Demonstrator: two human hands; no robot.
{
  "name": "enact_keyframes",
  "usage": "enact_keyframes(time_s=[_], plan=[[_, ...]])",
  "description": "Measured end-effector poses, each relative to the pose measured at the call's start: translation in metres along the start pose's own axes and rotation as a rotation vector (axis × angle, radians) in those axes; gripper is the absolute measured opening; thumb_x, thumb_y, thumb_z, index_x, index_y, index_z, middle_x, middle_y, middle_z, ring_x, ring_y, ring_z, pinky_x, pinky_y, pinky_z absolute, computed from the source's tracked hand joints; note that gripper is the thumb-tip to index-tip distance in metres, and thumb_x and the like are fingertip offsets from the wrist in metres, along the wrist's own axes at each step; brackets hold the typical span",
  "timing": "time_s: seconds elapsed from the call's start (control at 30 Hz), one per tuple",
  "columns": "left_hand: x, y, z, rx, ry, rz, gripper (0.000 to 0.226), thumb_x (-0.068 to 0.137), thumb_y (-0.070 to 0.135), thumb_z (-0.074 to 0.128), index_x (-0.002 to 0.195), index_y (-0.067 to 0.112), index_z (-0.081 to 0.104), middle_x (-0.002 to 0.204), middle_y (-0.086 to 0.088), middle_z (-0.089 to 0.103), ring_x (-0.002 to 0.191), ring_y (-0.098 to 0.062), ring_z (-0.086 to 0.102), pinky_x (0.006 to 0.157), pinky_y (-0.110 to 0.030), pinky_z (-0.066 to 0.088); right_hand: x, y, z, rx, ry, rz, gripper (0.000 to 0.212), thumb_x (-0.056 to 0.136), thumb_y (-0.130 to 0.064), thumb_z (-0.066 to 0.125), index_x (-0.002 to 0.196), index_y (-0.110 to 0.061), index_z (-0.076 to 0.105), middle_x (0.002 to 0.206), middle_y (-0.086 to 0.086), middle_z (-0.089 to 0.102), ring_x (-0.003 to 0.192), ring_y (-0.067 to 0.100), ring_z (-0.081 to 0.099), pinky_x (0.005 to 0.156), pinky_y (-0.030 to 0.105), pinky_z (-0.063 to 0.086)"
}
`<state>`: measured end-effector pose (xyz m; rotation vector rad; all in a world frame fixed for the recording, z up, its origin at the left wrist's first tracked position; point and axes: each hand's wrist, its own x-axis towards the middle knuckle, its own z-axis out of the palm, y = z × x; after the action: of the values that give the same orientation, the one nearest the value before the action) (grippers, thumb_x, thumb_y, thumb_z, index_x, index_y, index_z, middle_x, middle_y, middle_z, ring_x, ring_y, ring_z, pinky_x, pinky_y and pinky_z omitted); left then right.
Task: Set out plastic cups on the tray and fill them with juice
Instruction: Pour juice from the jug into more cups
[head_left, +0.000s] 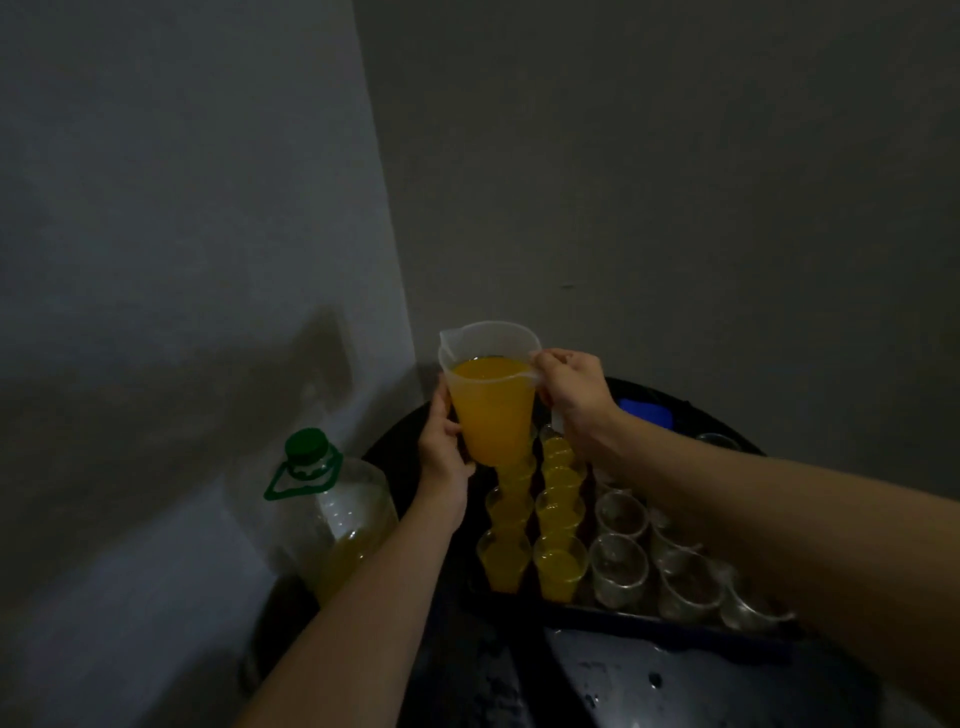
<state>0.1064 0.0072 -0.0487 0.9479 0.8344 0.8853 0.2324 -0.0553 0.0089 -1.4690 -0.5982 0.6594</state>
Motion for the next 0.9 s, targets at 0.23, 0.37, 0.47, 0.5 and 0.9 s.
enact_keyframes(time_s=[0.23,0.37,0.47,0.5,0.9], plan=[[-0.025,-0.009,0.052,-0.01,-0.162,-0.061,0.058,0.101,0.015,0.027,0.153,0.037,0.04,0.145,0.003,0.048,0.134,-0.027,0.041,0.105,-0.053,0.031,-0.011,-0.023,-0.07,0.003,0.067,-0.071,0.038,0.1,-0.009,0.053,0.062,-0.012,0.051,0.04,-0.01,0.045,0.036,0.001,0.041,0.04,0.016,0.035],[-0.034,-0.026,0.083,-0.019,-0.225,-0.115,0.061,0.097,0.014,0.029,0.151,0.04,0.043,0.141,0.002,0.051,0.125,-0.028,0.049,0.104,-0.058,0.037,-0.014,-0.026,-0.108,-0.016,0.128,-0.091,0.04,0.099,-0.007,0.055,0.059,-0.011,0.047,0.05,0.001,0.039,0.041,0.008,0.035,0.041,0.02,0.031],[-0.043,-0.038,0.103,-0.031,-0.255,-0.128,0.056,0.1,0.018,0.03,0.15,0.039,0.043,0.142,0.001,0.051,0.129,-0.031,0.05,0.101,-0.061,0.039,-0.016,-0.026,-0.135,-0.018,0.156,-0.082,0.038,0.098,-0.007,0.055,0.062,-0.01,0.046,0.054,0.005,0.036,0.041,0.01,0.034,0.042,0.023,0.032],[-0.046,-0.043,0.109,-0.031,-0.266,-0.13,0.055,0.1,0.019,0.03,0.15,0.039,0.043,0.143,0.002,0.051,0.131,-0.032,0.048,0.101,-0.061,0.039,-0.018,-0.026,-0.142,-0.025,0.154,-0.079,0.038,0.099,-0.007,0.055,0.062,-0.01,0.046,0.054,0.005,0.037,0.041,0.01,0.035,0.041,0.022,0.033],[-0.055,-0.096,0.156,0.036,-0.317,-0.134,0.053,0.102,0.02,0.031,0.144,0.05,0.043,0.155,0.0,0.042,0.139,-0.032,0.043,0.114,-0.06,0.031,-0.003,-0.021,-0.204,-0.222,0.175,-0.03,0.033,0.098,-0.01,0.055,0.066,-0.008,0.05,0.058,0.006,0.039,0.051,0.013,0.037,0.045,0.023,0.033]])
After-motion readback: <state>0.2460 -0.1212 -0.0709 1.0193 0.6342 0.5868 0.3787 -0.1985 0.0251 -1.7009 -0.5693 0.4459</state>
